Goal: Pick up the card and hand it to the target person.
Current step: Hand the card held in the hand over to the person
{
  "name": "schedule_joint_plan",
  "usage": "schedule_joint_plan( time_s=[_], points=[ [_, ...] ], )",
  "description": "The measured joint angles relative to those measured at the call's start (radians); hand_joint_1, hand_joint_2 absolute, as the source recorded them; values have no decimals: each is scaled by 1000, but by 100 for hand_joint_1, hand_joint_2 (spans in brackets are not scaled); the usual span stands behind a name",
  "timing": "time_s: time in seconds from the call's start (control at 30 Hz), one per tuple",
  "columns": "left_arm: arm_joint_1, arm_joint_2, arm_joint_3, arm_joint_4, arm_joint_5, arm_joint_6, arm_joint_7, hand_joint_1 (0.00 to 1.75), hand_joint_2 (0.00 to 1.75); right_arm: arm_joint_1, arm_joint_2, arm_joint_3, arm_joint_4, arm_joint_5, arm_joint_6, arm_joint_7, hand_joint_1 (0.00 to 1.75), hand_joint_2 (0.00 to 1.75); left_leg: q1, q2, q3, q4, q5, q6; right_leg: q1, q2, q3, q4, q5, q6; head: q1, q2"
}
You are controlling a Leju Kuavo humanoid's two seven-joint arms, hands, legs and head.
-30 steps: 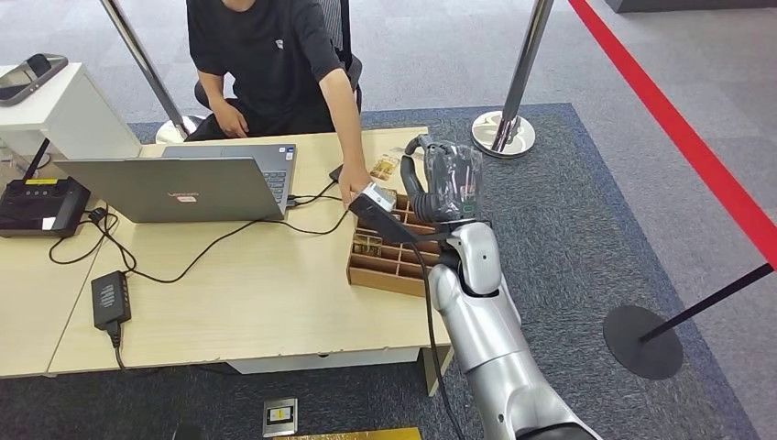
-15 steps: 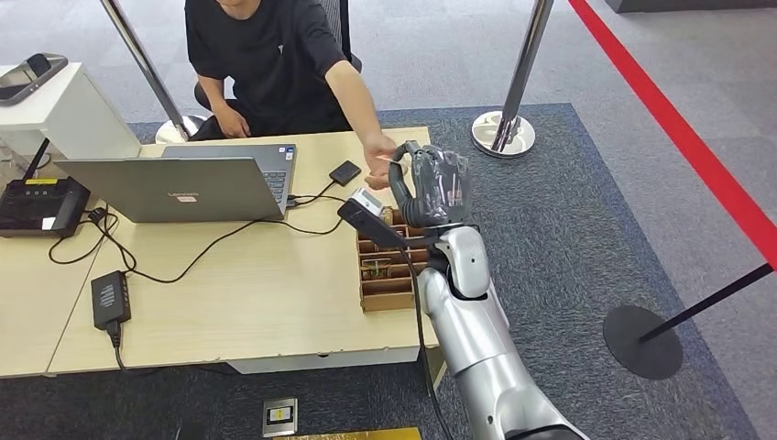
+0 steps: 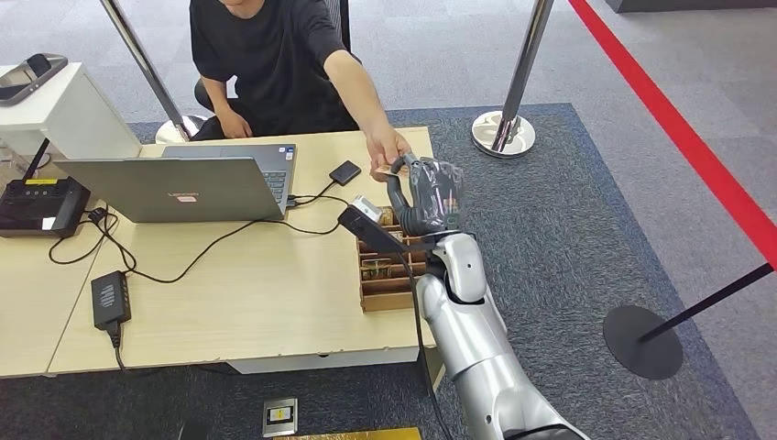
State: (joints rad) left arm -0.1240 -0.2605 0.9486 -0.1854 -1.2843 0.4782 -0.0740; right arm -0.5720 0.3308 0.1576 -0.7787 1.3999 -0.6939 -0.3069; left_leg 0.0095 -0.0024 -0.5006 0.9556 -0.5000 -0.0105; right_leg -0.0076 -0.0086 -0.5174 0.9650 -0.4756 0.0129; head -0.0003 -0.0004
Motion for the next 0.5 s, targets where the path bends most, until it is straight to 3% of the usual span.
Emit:
schedule_joint_plan(
  time_s=[0.1, 0.27, 0.3, 0.4, 0.47, 0.5],
  points=[
    [0, 0, -2, 0, -1, 0, 0, 0, 0, 1, -3, -1, 6, 2, 0, 6, 143, 175, 0, 0, 0, 0, 0, 0, 0, 0, 0, 0, 0, 0, 0, 0],
    [0, 0, -2, 0, -3, -1, 3, 0, 0, 1, -8, -2, 16, 9, 0, 24, 107, 175, 0, 0, 0, 0, 0, 0, 0, 0, 0, 0, 0, 0, 0, 0],
    [0, 0, -2, 0, -3, -1, 3, 0, 0, 1, -9, -3, 17, 10, 0, 26, 91, 175, 0, 0, 0, 0, 0, 0, 0, 0, 0, 0, 0, 0, 0, 0],
    [0, 0, -2, 0, -2, -1, 3, 0, 0, 1, -11, -4, 23, 12, 0, 29, 17, 175, 0, 0, 0, 0, 0, 0, 0, 0, 0, 0, 0, 0, 0, 0],
    [0, 0, -2, 0, -2, -1, 3, 0, 0, 1, -12, -4, 27, 12, 0, 32, 0, 175, 0, 0, 0, 0, 0, 0, 0, 0, 0, 0, 0, 0, 0, 0],
    [0, 0, -2, 0, -2, -2, 3, 0, 0, 1, -12, -4, 29, 13, 0, 34, 0, 175, 0, 0, 0, 0, 0, 0, 0, 0, 0, 0, 0, 0, 0, 0]
  ],
)
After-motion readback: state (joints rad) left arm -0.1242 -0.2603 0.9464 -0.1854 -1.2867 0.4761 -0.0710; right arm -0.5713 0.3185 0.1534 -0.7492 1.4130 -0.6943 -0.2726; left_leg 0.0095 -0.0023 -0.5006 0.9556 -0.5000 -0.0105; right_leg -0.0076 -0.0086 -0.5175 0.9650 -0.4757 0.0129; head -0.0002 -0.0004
